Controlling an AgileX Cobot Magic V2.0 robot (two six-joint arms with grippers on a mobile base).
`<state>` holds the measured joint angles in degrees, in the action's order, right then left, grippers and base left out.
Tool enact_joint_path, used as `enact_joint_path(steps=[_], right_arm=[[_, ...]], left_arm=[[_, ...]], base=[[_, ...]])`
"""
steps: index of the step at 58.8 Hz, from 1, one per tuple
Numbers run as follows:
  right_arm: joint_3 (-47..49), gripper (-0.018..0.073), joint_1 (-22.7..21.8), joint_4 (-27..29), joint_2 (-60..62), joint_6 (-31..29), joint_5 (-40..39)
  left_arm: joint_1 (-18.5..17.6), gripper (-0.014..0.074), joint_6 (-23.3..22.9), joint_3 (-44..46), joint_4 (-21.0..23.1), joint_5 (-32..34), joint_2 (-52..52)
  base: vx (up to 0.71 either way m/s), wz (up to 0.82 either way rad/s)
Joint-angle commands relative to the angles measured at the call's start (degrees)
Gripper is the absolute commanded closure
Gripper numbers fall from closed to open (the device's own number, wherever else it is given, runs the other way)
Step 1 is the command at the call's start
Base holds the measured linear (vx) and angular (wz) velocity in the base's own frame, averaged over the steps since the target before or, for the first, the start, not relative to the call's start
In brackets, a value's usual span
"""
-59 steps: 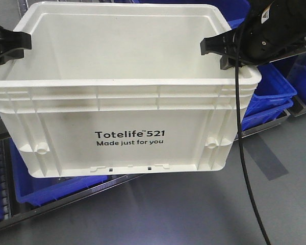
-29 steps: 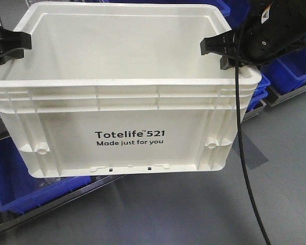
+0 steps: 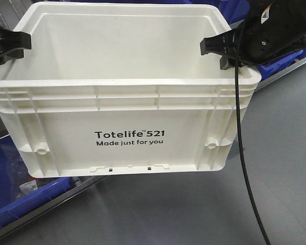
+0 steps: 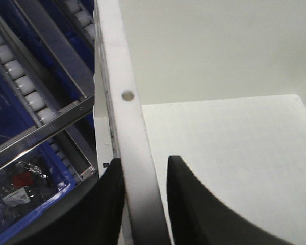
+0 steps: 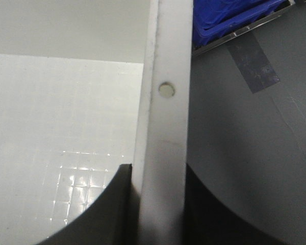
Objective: Move bin from left to right shelf
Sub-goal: 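Hold the crate with both grippers while the base turns away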
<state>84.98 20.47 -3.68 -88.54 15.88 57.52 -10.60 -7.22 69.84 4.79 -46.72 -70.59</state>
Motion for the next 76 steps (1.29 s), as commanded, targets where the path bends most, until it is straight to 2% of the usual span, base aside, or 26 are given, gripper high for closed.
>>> enact_joint_path(steps=[1, 76], right_arm=[[2.1, 0.0540, -0.6, -3.8, 3.2, -0.4, -6.6], [2.1, 0.0540, -0.6, -3.8, 3.2, -0.4, -6.6]], left_arm=[[0.1, 0.0494, 1.6, 2.3, -1.3, 6.3, 2.5], [0.1, 0.0494, 1.6, 2.3, -1.3, 6.3, 2.5]], base=[[-0.01, -0.34], [0.01, -0.33]])
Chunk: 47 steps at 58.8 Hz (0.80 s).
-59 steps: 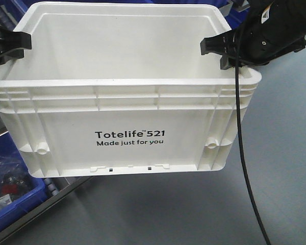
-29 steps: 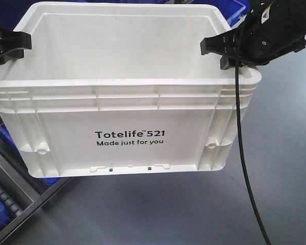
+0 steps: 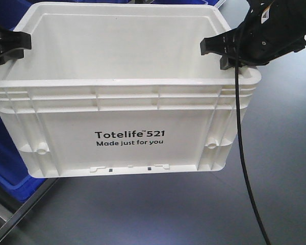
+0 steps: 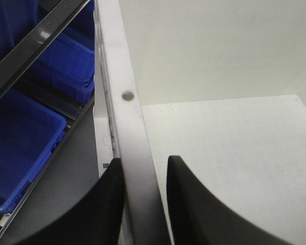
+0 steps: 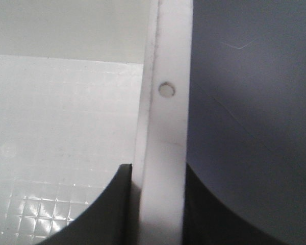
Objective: Move bin from left to right shelf
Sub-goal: 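Hold the crate with both grippers while the base turns away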
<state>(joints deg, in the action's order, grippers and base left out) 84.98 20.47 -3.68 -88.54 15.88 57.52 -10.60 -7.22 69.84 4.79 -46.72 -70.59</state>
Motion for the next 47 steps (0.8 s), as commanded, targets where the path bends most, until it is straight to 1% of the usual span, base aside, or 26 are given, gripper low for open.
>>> enact_joint_path(steps=[1, 47], right_arm=[[2.1, 0.0540, -0.6, -3.8, 3.2, -0.4, -6.6], [2.1, 0.0540, -0.6, -3.8, 3.2, -0.4, -6.6]], left_arm=[[0.1, 0.0494, 1.6, 2.3, -1.3, 6.3, 2.5], [0.1, 0.0494, 1.6, 2.3, -1.3, 6.3, 2.5]], base=[[0.05, -0.26], [0.06, -0.25]])
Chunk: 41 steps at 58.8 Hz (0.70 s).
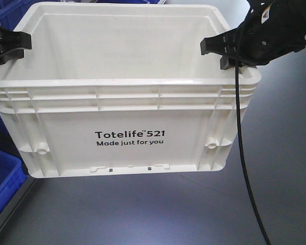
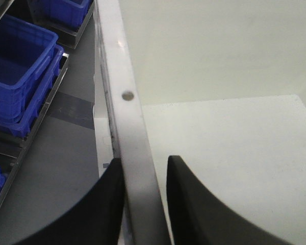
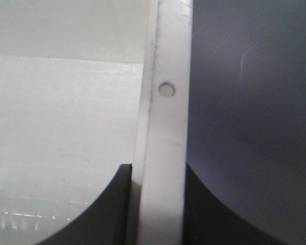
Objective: Move bin from left to right shelf
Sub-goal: 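Hold the crate with both grippers while the base turns away, then carry the crate with both grippers while driving across the floor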
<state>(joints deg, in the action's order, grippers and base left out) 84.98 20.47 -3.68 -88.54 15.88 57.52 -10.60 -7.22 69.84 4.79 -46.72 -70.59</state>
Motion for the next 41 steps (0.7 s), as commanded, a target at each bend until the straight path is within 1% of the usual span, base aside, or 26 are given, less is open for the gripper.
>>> enact_joint_path(steps=[1, 41], right_arm=[[2.1, 0.0540, -0.6, -3.8, 3.2, -0.4, -6.6], [2.1, 0.0540, -0.6, -3.8, 3.2, -0.4, -6.6]], left_arm=[[0.1, 0.0494, 1.6, 2.3, -1.3, 6.3, 2.5], [0.1, 0.0494, 1.6, 2.3, -1.3, 6.3, 2.5]], base=[[0.06, -0.22], [0.07, -0.27]])
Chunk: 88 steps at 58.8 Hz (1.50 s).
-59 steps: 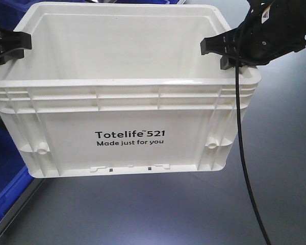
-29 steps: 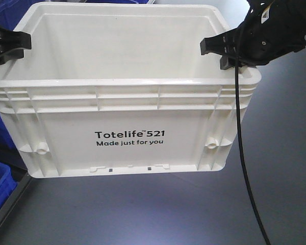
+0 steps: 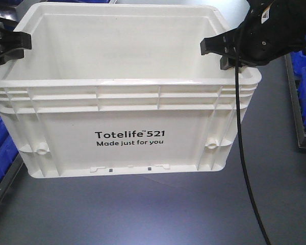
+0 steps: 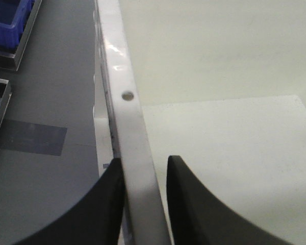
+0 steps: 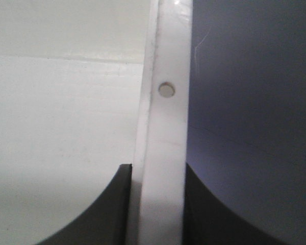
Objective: Move bin from left to right shelf
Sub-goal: 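Carry the crate with both grippers while driving across the floor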
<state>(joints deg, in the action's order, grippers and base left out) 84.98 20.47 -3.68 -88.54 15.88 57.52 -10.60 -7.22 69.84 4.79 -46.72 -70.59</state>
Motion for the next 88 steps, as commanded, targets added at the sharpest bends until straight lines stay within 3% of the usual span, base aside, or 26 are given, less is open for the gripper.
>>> enact_joint_path(steps=[1, 88], right_arm=[[2.1, 0.0540, -0.6, -3.8, 3.2, -0.4, -6.6], [2.1, 0.0540, -0.6, -3.7, 3.2, -0.4, -6.7]], left_arm=[[0.1, 0.0494, 1.6, 2.3, -1.3, 6.3, 2.5], [0.1, 0.0494, 1.6, 2.3, -1.3, 6.3, 2.5]], base=[[0.08, -0.29], [0.18, -0.12]])
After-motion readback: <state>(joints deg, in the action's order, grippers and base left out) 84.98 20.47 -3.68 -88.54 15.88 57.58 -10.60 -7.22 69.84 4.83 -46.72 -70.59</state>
